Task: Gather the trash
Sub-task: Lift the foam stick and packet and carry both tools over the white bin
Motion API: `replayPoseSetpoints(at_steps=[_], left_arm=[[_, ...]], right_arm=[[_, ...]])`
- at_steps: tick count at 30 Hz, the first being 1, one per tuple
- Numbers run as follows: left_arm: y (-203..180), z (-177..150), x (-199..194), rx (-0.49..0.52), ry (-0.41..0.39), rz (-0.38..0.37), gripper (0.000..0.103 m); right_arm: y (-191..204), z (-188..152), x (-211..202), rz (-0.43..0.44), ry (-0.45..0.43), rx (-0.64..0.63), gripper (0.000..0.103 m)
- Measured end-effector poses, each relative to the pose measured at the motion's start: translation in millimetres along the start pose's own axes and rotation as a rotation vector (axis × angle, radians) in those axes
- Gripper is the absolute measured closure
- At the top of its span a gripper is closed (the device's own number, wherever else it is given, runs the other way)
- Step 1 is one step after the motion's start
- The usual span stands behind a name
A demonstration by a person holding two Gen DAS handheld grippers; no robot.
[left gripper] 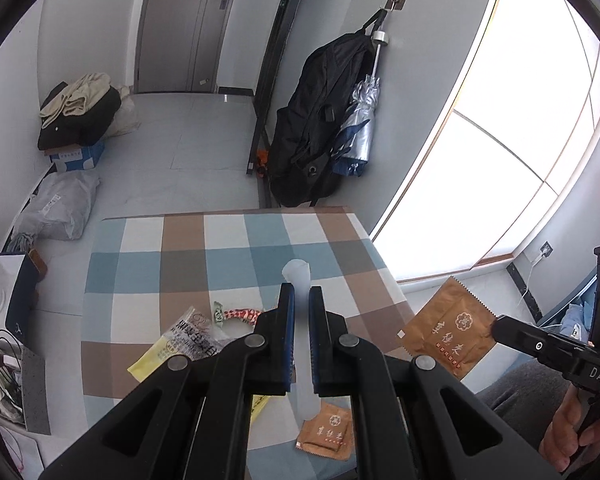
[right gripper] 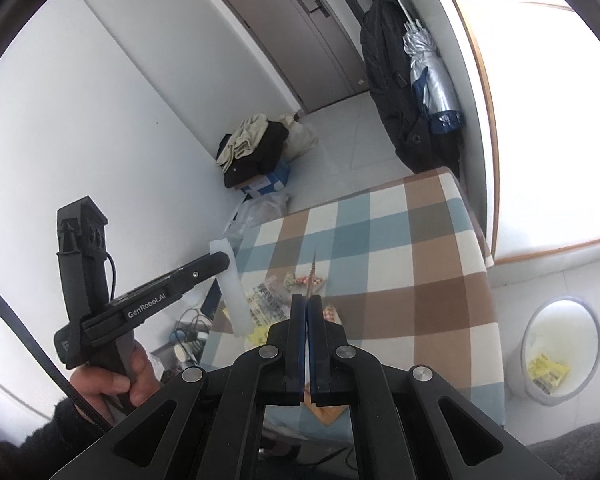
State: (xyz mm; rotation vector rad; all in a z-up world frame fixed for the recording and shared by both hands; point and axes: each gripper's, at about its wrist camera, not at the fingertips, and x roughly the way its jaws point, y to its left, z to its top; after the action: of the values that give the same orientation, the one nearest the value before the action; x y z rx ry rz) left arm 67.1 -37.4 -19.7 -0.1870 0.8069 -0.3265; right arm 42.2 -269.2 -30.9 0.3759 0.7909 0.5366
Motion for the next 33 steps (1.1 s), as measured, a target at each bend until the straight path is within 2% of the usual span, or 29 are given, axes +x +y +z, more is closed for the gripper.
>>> replayPoseSetpoints(at_steps=[9, 18, 25, 33], left_arm=[[-49, 26, 5, 0.054, -0.033, -0.088, 0.101], [-120, 37, 31, 0.150, -0.017, -0.204, 0.101], [-170, 35, 69, 0.188, 0.063, -0.293, 0.101], [-221, 16, 133, 0.258, 0.221, -0.353, 0.101]], right_arm=[[-15, 30, -61, -0.022, -0.123, 0.002, 0.102], [-76, 38, -109, -0.166, -0.201, 0.074, 0.102], [-141, 15, -130, -0.294, -0.179, 0.153, 0.102], [-233, -29, -131, -0.397, -0.100, 0.327, 0.102]])
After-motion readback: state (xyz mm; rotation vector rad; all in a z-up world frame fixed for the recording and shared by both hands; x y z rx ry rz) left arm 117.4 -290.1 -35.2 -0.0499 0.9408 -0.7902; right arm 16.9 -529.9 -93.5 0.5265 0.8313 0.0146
